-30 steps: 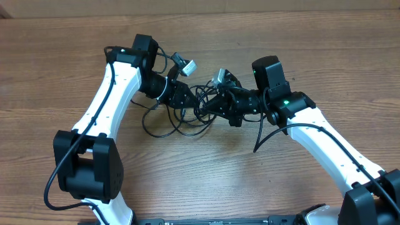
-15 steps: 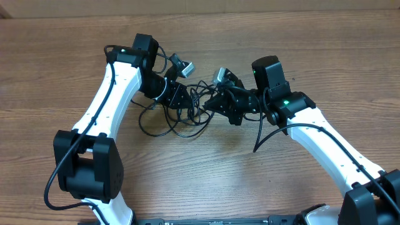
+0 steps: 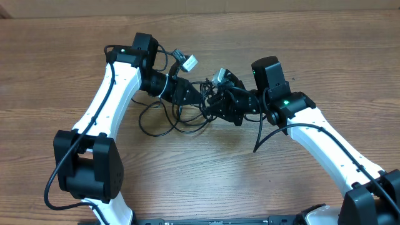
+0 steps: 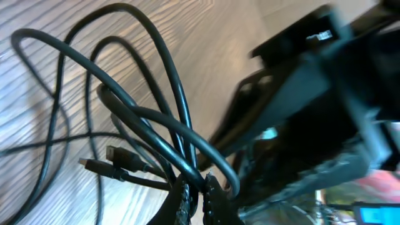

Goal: Untangle cables

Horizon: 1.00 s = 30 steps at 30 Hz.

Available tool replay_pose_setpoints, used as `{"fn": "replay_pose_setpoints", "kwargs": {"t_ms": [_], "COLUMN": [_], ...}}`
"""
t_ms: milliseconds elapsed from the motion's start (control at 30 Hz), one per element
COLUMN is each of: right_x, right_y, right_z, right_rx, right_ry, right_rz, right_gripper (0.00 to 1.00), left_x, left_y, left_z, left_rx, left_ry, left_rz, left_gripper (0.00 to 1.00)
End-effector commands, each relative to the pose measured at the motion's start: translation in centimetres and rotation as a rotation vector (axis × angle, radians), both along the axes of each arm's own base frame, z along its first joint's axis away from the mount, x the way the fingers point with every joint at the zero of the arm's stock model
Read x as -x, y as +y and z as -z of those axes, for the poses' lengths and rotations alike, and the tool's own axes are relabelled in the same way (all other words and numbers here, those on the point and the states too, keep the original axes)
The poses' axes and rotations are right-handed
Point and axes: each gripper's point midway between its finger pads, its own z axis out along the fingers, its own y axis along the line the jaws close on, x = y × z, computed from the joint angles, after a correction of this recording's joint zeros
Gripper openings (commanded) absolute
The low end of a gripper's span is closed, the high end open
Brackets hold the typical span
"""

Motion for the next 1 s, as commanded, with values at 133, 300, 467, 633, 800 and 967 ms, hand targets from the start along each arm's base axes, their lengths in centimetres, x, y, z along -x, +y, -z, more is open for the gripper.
{"fn": "replay_pose_setpoints", "kwargs": {"t_ms": [133,300,467,633,800,967], "right_x": [0.1,0.1,0.1,0.2,0.1,-0.1], "right_y": [0.2,0.1,0.2,0.2,0.2,0.3], "right_z": [-1.1,-1.1,-1.2,-1.2,-1.2,-1.5], "right_rx": [-0.011,-0.011,-0.012,-0.016,-0.02,-0.037], "right_ry": [-0.029,-0.029,-0.029,-0.027,-0.008,0.03], "right_rz": [-0.003,-0.003,-0.004,-0.008,0.003,0.033], "right_gripper": [0.27,0.04,0.04,0.04,0.04,0.04], "left_x": [0.1,0.1,0.1,0.0,-0.2,-0.3], "left_y": [-1.0,-1.0,-0.9,-0.7,-0.1,0.2], "left_z": [-2.1,-2.0,-1.9,-1.2,0.0,0.6], "left_rx": [0.138,0.133,0.126,0.08,0.006,-0.034], "left_ry": [0.026,0.025,0.023,0.015,0.005,-0.001], "left_rz": [0.01,0.01,0.009,0.005,-0.003,-0.006], "left_gripper": [0.04,0.04,0.04,0.04,0.26,0.47]}}
